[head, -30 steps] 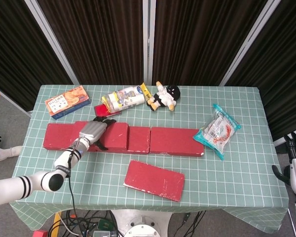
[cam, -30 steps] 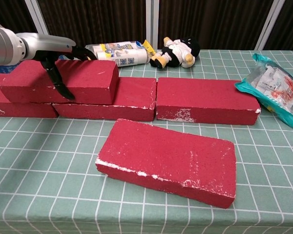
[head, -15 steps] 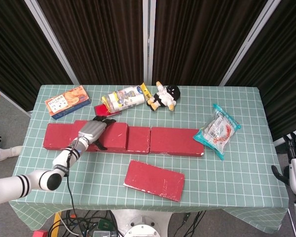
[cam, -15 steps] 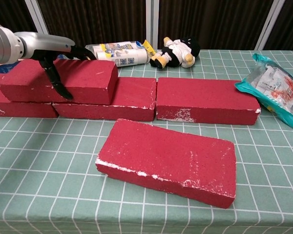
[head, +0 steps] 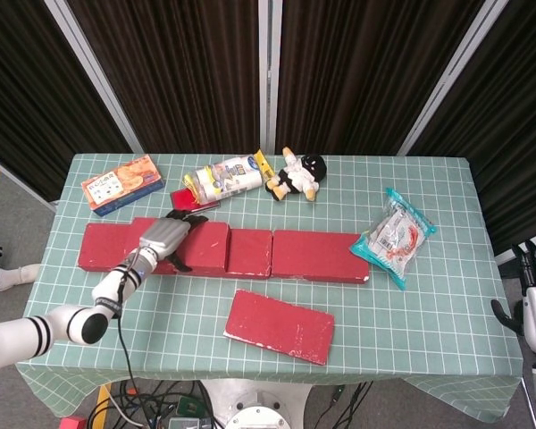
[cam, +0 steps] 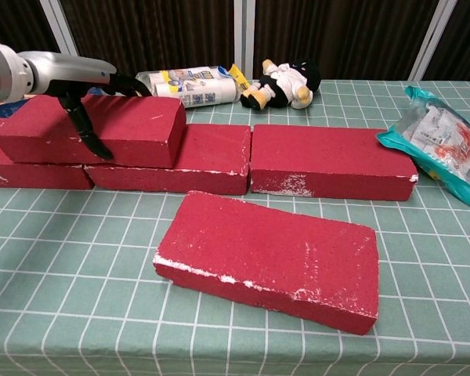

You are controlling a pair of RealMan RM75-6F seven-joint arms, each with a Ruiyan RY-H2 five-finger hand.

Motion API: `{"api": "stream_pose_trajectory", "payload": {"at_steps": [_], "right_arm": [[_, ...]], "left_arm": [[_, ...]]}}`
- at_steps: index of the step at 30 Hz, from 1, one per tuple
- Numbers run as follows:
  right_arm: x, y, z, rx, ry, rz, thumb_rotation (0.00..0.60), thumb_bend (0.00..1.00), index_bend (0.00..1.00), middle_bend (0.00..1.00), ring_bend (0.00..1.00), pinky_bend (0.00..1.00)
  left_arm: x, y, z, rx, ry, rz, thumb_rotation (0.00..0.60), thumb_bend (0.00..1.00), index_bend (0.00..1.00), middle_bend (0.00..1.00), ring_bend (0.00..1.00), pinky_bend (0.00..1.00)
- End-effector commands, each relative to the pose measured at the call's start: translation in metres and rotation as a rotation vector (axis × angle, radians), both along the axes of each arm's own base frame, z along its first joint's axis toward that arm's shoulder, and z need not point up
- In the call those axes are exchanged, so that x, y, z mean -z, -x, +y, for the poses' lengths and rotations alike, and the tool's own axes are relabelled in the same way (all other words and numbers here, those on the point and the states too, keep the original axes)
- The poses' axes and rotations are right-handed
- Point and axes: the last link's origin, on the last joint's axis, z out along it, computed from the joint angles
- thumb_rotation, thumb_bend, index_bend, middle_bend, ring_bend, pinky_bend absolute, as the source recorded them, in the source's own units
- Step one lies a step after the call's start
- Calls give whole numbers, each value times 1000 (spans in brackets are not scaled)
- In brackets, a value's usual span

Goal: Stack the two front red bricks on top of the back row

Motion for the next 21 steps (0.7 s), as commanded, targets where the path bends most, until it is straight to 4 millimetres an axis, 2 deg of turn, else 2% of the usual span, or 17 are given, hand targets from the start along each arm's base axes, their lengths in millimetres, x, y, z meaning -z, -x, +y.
{"api": "stream_pose_trajectory", "payload": {"at_steps": [1,21], "right_arm": [[0,0,0,0,1,0,600,171,0,0,0,0],[0,-1,1,1,-2,-2,600,171,0,0,0,0]], "left_arm": [[1,1,-1,1,7,-1,600,59,134,173,0,0],[0,0,1,0,-10,-32,600,58,134,166,0,0]]}}
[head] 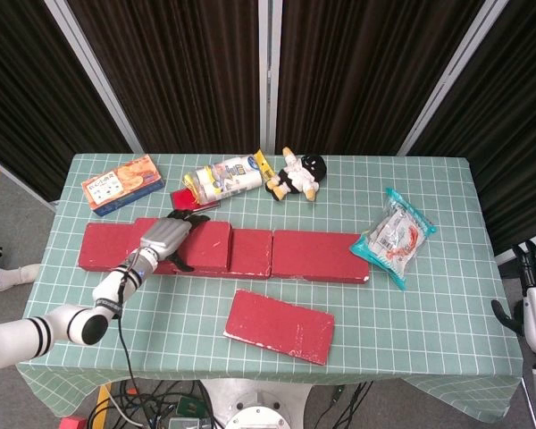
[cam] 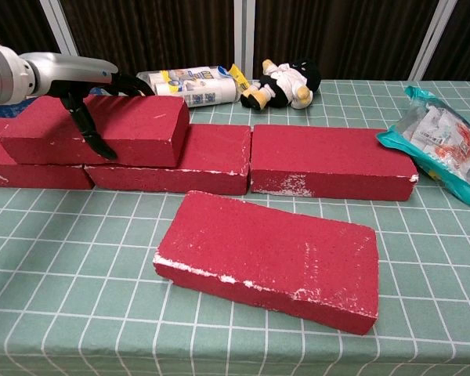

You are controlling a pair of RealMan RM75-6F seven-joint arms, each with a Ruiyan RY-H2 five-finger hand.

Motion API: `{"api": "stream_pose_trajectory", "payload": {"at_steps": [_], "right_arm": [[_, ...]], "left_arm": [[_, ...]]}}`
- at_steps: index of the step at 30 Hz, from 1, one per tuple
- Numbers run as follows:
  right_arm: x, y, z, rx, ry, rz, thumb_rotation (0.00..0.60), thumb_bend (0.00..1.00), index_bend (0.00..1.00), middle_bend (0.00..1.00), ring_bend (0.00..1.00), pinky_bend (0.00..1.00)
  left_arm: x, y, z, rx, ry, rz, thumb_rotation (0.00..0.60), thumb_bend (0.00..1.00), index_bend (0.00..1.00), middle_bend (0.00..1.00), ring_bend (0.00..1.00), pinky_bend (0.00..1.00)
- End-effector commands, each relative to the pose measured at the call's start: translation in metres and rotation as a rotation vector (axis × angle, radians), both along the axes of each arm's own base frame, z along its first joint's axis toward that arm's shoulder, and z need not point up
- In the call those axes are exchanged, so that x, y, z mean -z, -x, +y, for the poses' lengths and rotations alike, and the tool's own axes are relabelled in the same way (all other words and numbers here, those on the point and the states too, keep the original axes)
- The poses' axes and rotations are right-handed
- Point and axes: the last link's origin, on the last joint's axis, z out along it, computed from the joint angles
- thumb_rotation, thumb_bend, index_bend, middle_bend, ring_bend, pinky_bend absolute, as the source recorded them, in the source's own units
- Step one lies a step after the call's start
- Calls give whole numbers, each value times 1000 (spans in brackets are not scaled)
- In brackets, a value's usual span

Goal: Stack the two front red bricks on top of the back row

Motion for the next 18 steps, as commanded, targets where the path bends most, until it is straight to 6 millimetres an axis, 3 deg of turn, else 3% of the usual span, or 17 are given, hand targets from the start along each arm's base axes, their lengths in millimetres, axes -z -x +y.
{"api": "stream_pose_trajectory", "payload": {"at_steps": [1,11,18], "right_arm": [[0,0,0,0,1,0,600,171,0,0,0,0],[-1,-1,1,1,2,4,600,176,0,0,0,0],[0,0,-1,3,5,5,600,176,0,0,0,0]], "left_arm": [[0,1,0,-3,0,3,600,58,134,166,0,0],[2,6,0,-18,10,14,600,58,134,152,0,0],[3,5,0,-11,12,12,600,58,103,0,0,0]]}}
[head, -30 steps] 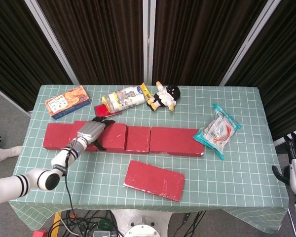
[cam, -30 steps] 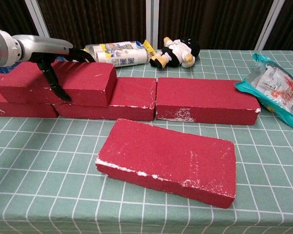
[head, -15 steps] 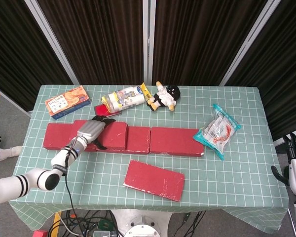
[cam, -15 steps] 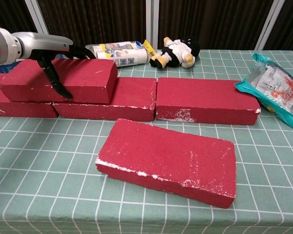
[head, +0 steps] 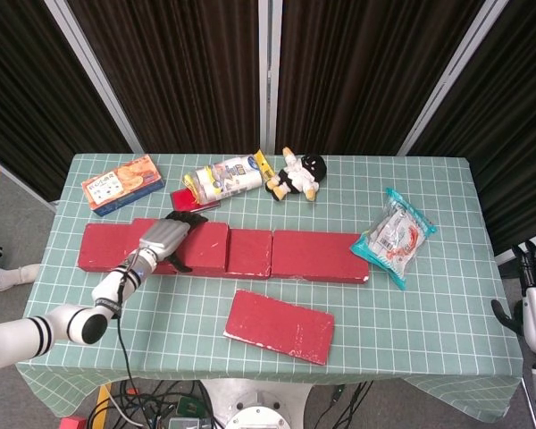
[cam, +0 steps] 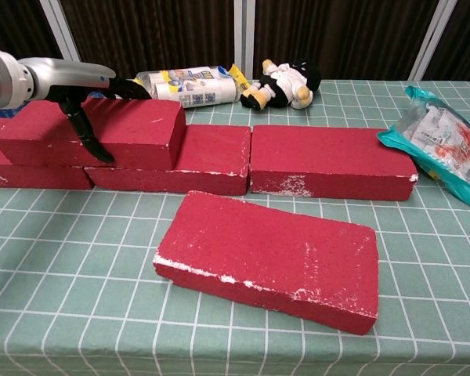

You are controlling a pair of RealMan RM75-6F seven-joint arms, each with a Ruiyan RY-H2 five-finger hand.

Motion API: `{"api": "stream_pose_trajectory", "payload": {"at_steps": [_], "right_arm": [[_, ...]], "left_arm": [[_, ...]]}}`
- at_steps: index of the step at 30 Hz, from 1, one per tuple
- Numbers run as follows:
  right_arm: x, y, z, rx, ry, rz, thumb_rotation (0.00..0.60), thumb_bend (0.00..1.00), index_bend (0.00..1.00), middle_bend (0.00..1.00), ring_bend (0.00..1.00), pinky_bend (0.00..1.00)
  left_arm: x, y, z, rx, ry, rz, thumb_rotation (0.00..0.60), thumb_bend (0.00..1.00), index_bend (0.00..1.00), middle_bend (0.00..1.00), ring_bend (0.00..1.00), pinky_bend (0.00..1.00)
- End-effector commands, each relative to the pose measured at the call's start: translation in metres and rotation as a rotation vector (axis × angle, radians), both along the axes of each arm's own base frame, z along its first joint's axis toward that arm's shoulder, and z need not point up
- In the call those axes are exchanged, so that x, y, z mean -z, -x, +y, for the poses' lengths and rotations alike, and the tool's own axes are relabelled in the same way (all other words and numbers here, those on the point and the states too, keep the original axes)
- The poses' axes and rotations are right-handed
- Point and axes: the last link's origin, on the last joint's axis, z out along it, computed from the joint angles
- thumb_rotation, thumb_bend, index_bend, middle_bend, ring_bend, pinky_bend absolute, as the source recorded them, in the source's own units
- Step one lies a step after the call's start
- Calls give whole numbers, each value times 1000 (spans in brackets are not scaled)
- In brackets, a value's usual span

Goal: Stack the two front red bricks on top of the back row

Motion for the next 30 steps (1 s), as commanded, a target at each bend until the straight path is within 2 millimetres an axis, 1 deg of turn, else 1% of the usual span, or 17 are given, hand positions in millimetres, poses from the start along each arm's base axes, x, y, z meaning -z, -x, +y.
{"api": "stream_pose_trajectory", "payload": {"at_steps": [1,5,13,20,23,25,28,30], "right_arm": [[0,0,0,-1,2,0,600,176,0,0,0,0],[-1,0,0,-1,4,1,600,176,0,0,0,0],[0,0,0,-3,1,-5,600,176,0,0,0,0],[-1,-1,1,-7,-3,-11,600,176,0,0,0,0],[-3,-3,2,-13,0,-10,600,175,0,0,0,0],[-4,-5,3,-20,-1,-10,600,175,0,0,0,0],[-7,-10,6,-30,-16,-30,600,175,0,0,0,0],[-7,-15,12,-18,-40,-53,600,170,0,0,0,0]], "left_arm": [[0,-1,0,0,-3,-7,600,58,91,0,0,0],[-1,-1,0,3,-9,-10,600,58,58,0,0,0],[-1,-4,-2,18,-7,-11,600,51,41,0,0,0],[-6,-6,-7,32,-5,-10,600,48,36,0,0,0],[-12,-7,-9,42,-21,-15,600,48,36,0,0,0],[-20,-7,-13,55,-40,-12,600,47,36,0,0,0],[-38,2,-24,62,-91,-3,600,47,36,0,0,0],[-53,14,-35,44,-153,-11,600,47,36,0,0,0]]}}
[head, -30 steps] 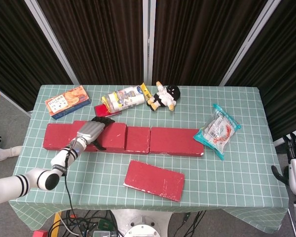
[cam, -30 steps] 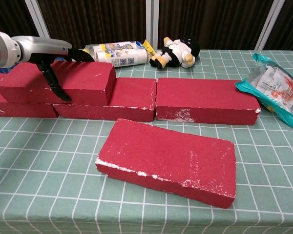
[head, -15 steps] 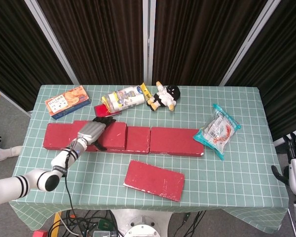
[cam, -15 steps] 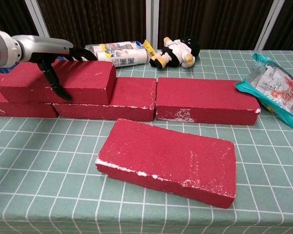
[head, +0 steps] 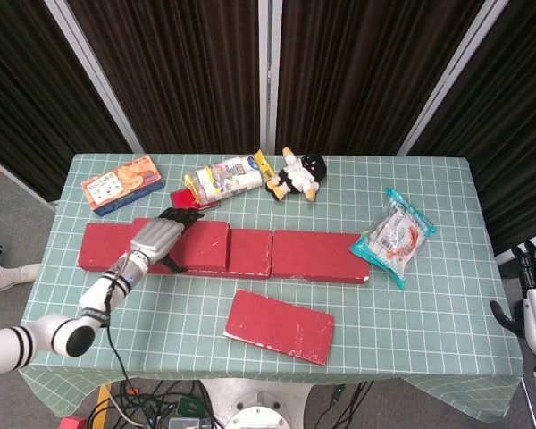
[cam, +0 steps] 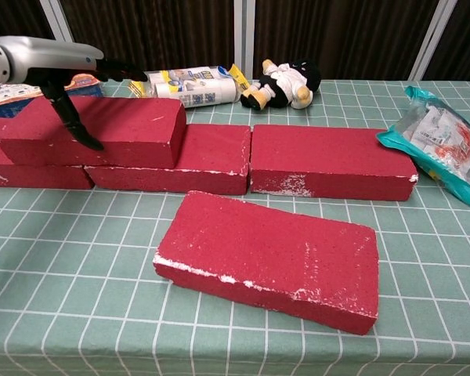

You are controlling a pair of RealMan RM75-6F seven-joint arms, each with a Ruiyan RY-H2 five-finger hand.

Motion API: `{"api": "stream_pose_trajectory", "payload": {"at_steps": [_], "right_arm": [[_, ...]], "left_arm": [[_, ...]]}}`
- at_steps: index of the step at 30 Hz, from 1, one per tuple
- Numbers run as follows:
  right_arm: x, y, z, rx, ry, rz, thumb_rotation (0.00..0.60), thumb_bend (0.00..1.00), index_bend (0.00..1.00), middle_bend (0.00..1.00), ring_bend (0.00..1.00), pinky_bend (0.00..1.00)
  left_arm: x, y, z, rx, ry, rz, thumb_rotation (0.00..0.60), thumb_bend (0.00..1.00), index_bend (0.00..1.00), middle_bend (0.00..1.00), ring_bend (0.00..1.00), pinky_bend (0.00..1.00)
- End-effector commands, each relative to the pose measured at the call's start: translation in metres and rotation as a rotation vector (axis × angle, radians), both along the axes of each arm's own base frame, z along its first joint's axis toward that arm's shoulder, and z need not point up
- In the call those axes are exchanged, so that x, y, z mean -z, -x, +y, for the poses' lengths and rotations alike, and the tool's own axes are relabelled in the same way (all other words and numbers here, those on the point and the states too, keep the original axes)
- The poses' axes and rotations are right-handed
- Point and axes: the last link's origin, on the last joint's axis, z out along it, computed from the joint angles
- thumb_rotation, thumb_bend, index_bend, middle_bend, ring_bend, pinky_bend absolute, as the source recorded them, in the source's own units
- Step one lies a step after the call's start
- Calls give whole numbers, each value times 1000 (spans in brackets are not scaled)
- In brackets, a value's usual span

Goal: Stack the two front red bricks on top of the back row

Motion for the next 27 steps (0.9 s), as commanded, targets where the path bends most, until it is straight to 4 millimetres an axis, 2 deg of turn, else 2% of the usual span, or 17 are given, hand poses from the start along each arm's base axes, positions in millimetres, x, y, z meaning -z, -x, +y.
{"api": "stream_pose_trajectory", "payload": {"at_steps": [1,8,11,15,21,27], "right_arm": [[-1,-9,10,12,-43,-29,600,166,0,0,0,0],[10,-43,27,-45,-162,-49,600,114,0,0,0,0],[24,-57,28,-70,-247,-65,600,93,0,0,0,0],[59,-73,21,-99,-386,-112,600,53,0,0,0,0],[110,-103,9,-150,-526,-223,600,0,0,0,0,0],[153,-138,10,-192,-596,-251,600,0,0,0,0,0]], "left_arm": [[-28,22,-22,-19,-107,-8,600,46,36,0,0,0],[-69,80,-79,-29,-263,-5,600,29,38,0,0,0],[-82,104,-108,-51,-290,3,600,30,38,0,0,0],[-95,133,-141,-71,-339,29,600,30,39,0,0,0],[-100,155,-167,-105,-337,-11,600,28,39,0,0,0],[-101,167,-178,-117,-344,-28,600,25,39,0,0,0]]}}
